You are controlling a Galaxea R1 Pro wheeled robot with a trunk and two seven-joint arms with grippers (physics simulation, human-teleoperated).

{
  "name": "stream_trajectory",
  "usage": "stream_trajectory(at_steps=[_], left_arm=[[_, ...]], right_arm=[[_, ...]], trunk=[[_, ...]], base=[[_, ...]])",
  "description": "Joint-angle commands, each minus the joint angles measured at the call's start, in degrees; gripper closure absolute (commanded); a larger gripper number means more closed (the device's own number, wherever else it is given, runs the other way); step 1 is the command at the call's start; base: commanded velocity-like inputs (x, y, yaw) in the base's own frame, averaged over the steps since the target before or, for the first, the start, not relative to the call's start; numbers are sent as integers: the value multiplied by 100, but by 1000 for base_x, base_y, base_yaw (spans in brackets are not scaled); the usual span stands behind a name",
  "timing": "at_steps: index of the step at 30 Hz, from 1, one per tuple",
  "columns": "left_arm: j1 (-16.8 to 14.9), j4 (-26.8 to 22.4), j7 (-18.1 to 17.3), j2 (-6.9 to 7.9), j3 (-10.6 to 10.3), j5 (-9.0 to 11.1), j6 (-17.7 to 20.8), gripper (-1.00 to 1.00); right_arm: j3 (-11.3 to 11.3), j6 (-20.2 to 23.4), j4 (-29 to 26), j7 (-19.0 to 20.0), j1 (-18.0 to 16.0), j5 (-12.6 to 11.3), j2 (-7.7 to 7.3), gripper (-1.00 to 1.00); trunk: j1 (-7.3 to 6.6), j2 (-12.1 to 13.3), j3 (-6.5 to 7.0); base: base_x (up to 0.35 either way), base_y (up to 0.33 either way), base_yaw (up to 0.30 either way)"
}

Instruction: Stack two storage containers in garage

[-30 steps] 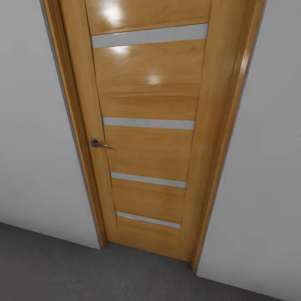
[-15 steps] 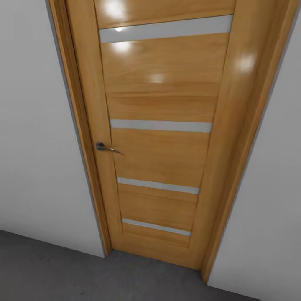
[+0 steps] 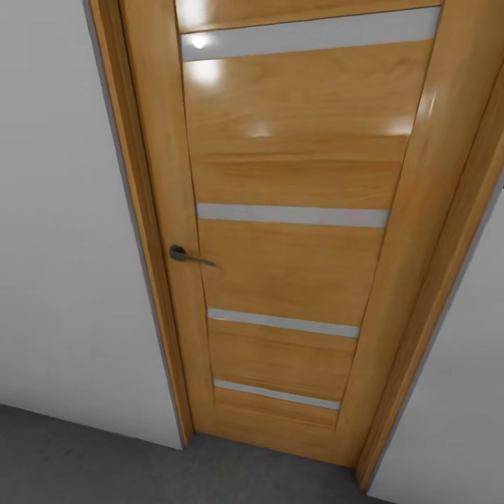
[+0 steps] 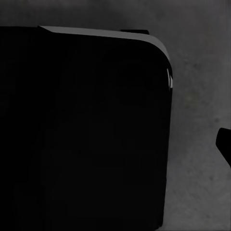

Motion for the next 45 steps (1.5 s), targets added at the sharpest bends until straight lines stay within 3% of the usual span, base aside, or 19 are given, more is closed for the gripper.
stream_trajectory(at_steps=[1,18,45], left_arm=[[-2,3,-5,2,14,51,-15,-100],[-2,3,-5,8,14,52,-16,-100],[-2,3,-5,-1,20,56,-15,-100]], right_arm=[[-1,-19,1,-1,-1,6,1,-100],[-2,-17,5,-1,-1,5,1,-100],[5,-14,-2,-1,-1,13,-8,-100]], trunk=[[2,-2,-4],[2,-2,-4],[2,-2,-4]], base=[[93,87,-217],[9,8,-224],[42,60,-8]])
